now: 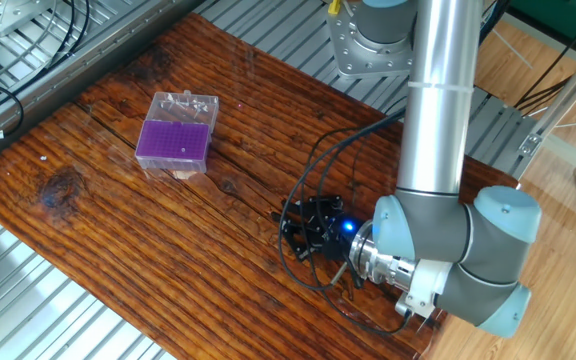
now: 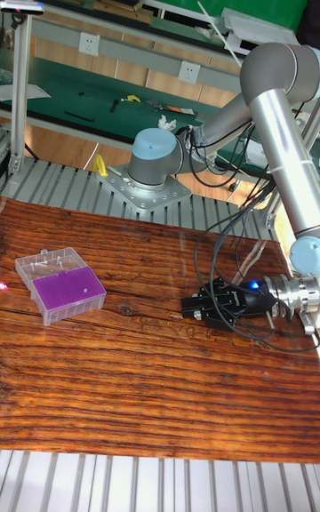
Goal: Insert a small pipette tip into the holder for small pipette tips
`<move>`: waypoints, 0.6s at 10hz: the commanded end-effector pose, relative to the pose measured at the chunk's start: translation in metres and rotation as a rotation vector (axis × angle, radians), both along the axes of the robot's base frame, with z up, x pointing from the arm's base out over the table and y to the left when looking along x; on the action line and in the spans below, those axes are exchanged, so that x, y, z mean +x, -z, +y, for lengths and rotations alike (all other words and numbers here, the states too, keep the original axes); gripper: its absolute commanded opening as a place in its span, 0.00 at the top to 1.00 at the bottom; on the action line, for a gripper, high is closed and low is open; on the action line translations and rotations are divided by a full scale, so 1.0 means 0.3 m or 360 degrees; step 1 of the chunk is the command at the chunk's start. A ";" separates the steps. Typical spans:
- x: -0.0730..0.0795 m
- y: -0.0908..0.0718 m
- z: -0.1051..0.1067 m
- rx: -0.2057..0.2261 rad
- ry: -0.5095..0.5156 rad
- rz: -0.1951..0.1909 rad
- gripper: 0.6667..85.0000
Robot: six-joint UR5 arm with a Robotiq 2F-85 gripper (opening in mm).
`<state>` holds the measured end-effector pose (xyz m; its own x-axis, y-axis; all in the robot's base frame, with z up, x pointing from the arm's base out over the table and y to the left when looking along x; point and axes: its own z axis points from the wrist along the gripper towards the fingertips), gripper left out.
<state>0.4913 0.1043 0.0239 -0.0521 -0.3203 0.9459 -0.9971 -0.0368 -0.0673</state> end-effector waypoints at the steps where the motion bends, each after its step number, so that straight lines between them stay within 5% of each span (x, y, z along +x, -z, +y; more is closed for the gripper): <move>1: -0.017 0.023 0.000 0.0049 0.0027 0.0006 0.64; 6: -0.026 0.016 0.008 0.0025 0.0035 -0.0002 0.64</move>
<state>0.4870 0.1051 0.0197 -0.0565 -0.3329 0.9413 -0.9972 -0.0269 -0.0694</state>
